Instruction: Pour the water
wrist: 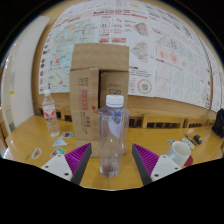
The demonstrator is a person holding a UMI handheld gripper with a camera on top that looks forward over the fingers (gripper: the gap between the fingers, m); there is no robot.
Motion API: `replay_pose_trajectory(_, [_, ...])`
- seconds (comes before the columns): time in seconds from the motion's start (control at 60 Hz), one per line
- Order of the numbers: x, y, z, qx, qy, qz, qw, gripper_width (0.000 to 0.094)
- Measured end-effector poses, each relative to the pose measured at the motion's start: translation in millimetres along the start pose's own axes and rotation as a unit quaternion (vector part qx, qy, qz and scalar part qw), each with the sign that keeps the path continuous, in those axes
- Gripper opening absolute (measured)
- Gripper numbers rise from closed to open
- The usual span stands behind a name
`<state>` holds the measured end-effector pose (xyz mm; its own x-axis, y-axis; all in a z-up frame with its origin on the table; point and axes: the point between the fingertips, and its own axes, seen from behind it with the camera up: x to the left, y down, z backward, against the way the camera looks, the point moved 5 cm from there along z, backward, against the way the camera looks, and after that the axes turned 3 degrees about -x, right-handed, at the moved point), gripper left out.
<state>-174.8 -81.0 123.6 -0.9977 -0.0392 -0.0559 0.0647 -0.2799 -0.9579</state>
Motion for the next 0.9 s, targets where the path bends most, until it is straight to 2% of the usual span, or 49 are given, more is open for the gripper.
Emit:
replay_pose_trajectory(0.067, [-2.0, -0.4, -26.6, -0.002, 0.008, -0.004, 1.0, 0.0831])
replay_pose_trajectory(0.167, [2.1, 1.1, -50.1, -0.005, -0.004, -0.009, 1.0, 0.0776])
replay_pose_trajectory(0.25, [5.0, 2.8, -58.6, -0.014, -0.013, 0.001, 1.0, 0.0532])
replay_pose_trajectory(0.35, [7.1, 1.7, -59.5, -0.026, -0.025, 0.008, 0.999, 0.0463])
replay_pose_trajectory(0.367, [7.3, 1.7, -59.5, -0.026, -0.026, 0.009, 0.999, 0.0473])
replay_pose_trajectory(0.383, [7.5, 1.5, -59.5, -0.027, -0.028, 0.01, 0.999, 0.0426])
replay_pose_trajectory(0.467, [8.9, 2.1, -56.6, -0.031, -0.036, 0.019, 0.999, 0.0346])
replay_pose_trajectory(0.583, [13.4, -10.8, -42.0, -0.045, -0.061, 0.012, 0.997, 0.0342])
replay_pose_trajectory(0.7, [16.2, -56.6, -12.9, -0.078, -0.102, -0.066, 0.99, 0.034])
replay_pose_trajectory(0.817, [13.0, -106.8, 15.2, -0.109, -0.183, -0.238, 0.948, 0.034])
replay_pose_trajectory(0.9, [-0.5, -141.3, 33.3, -0.117, -0.257, -0.388, 0.877, 0.0339])
